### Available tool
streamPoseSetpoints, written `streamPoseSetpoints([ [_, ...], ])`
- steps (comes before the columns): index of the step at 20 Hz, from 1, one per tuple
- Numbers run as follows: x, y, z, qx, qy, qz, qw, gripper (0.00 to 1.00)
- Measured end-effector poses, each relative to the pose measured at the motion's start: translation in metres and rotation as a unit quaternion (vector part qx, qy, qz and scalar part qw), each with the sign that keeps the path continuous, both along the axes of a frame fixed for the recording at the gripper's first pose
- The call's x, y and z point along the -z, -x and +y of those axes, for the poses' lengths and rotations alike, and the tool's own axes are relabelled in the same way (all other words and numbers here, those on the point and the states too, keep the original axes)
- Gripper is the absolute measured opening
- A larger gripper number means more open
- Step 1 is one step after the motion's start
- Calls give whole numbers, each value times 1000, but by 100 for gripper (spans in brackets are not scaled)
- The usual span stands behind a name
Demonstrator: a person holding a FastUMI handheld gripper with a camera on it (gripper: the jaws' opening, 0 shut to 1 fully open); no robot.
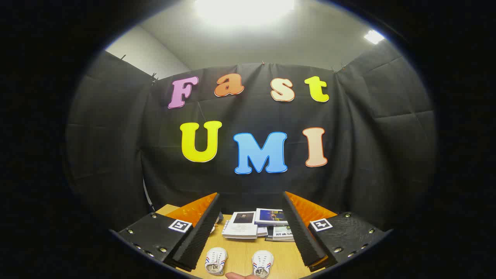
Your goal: Open the storage box then place both shoes into the box .Put the left shoe in first, then the right shoe, with the right side of both shoes facing outward in a uniform manner.
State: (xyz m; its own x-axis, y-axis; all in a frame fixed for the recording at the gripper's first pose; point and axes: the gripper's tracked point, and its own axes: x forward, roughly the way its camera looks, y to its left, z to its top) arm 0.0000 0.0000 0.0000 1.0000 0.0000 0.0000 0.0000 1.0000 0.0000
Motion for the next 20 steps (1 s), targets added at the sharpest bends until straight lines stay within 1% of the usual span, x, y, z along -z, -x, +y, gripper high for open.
streamPoseSetpoints([
  [8,3,-3,11,-2,4,5,1000,96],
  [16,3,-7,4,6,0,5,1000,96],
  [20,13,-13,1,6,-3,10,1000,95],
])
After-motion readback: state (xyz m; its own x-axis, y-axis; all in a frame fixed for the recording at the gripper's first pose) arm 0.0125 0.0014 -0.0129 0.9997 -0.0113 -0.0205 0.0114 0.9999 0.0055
